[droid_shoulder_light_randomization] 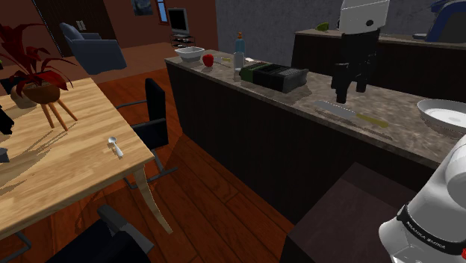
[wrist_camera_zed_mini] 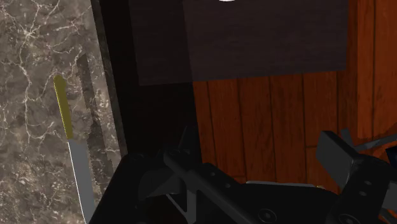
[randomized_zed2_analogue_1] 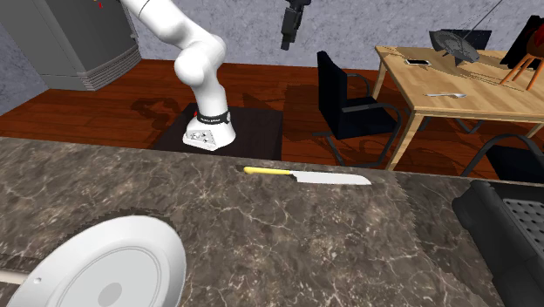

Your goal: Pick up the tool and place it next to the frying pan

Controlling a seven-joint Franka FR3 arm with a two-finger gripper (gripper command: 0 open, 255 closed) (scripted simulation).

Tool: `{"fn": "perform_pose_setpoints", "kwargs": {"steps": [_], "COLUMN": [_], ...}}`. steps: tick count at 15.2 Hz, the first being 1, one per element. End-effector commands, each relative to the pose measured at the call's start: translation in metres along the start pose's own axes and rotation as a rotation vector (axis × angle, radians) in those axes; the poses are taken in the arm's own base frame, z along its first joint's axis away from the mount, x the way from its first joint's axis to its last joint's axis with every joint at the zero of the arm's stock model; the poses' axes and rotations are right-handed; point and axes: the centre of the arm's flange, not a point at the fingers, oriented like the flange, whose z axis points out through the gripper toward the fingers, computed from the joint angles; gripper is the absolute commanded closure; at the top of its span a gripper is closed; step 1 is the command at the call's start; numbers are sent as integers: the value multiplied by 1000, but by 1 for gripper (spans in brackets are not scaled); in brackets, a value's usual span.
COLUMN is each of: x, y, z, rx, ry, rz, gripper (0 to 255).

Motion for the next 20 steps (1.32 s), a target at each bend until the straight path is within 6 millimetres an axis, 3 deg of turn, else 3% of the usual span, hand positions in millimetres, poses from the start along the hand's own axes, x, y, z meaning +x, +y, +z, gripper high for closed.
{"fn": "perform_pose_setpoints", "kwargs": {"steps": [1,20], "x": [0,74], "y": [0,210], "z": [0,117], "rx": [0,40], "ry": [0,119], "rz": [0,-97], "gripper": [0,0]}}
